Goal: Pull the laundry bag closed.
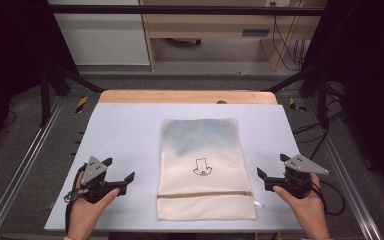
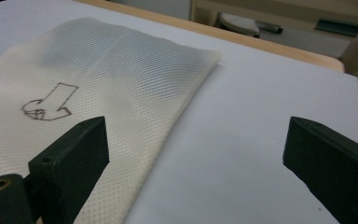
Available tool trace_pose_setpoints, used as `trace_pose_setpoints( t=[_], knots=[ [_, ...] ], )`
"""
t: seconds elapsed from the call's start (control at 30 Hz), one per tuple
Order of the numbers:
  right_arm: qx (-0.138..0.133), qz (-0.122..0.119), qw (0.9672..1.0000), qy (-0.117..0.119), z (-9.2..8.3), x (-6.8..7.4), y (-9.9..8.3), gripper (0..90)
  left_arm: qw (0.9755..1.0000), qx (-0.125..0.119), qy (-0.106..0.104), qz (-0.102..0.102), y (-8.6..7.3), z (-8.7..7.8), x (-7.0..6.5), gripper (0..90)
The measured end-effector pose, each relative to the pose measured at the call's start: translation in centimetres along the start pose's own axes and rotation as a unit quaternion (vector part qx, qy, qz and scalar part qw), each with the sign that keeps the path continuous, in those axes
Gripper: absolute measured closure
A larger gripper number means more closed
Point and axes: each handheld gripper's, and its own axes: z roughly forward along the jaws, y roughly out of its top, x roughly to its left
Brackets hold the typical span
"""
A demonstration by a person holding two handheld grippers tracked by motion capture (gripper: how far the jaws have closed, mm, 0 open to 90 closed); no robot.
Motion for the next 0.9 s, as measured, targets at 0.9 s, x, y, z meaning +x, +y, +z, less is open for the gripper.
trace_pose_setpoints(
  t=[0.9],
  knots=[
    [0.044,0.023,0.9973,-0.053,0.6,-2.8,-4.5,7.2,0.9959,0.071,0.055,-0.015,-2.9,1.3,6.2,4.1]
  ],
)
